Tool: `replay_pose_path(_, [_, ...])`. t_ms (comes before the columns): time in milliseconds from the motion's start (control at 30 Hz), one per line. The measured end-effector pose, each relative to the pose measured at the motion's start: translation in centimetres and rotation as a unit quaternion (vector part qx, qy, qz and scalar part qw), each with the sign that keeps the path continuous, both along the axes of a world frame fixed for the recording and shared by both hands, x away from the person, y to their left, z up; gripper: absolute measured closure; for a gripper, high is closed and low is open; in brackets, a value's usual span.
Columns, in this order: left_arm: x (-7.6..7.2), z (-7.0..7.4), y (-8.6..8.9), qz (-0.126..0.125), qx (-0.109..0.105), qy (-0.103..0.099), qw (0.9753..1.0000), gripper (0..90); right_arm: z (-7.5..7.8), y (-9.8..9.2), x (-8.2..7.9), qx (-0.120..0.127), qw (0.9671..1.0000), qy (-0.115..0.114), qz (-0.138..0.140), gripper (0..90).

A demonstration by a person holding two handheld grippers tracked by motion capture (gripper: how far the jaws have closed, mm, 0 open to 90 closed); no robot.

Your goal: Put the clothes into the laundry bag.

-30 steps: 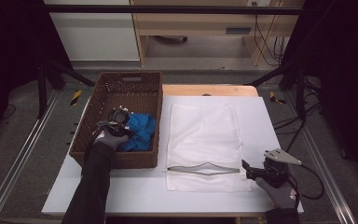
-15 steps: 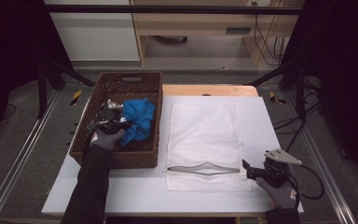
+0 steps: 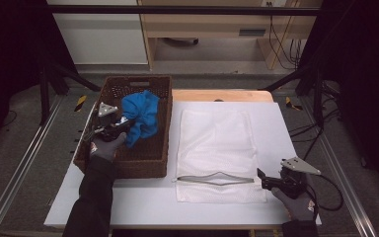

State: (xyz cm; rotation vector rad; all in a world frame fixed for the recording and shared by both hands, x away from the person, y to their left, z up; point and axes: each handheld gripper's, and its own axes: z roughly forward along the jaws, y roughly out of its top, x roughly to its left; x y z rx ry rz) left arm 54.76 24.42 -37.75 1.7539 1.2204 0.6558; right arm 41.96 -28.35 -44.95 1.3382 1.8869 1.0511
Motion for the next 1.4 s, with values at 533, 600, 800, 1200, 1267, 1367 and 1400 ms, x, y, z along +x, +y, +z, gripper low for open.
replay_pose_path(533, [-3.3,2.8,0.1,0.001,-0.041,-0.059,0.9974,62.6,0.2,-0.3,-0.1,0.002,1.0000,-0.004,-0.004,5.4])
replay_pose_path(600, [-3.9,3.4,0.0,-0.002,-0.049,-0.067,0.9965,62.5,0.3,-0.2,-0.2,0.004,1.0000,-0.003,-0.004,5.5])
replay_pose_path(800, [-5.7,4.8,-0.8,-0.017,-0.048,-0.091,0.9945,62.3,0.3,-0.3,-0.2,0.001,1.0000,-0.006,-0.004,5.6])
replay_pose_path(1200, [-9.0,7.3,-5.1,-0.078,-0.042,-0.119,0.9889,62.4,0.5,-0.4,-0.3,0.002,0.9999,-0.011,-0.006,5.9])
replay_pose_path(1267, [-9.4,7.4,-6.1,-0.092,-0.042,-0.120,0.9876,62.3,0.6,-0.4,-0.4,0.003,0.9999,-0.011,-0.006,5.8])
replay_pose_path(1367, [-9.8,7.3,-7.4,-0.104,-0.033,-0.120,0.9868,62.4,0.7,-0.5,-0.4,0.003,0.9999,-0.012,-0.006,5.9])
replay_pose_path(1400, [-9.9,7.2,-7.8,-0.108,-0.028,-0.119,0.9866,62.3,0.7,-0.5,-0.4,0.002,0.9999,-0.013,-0.007,5.9])
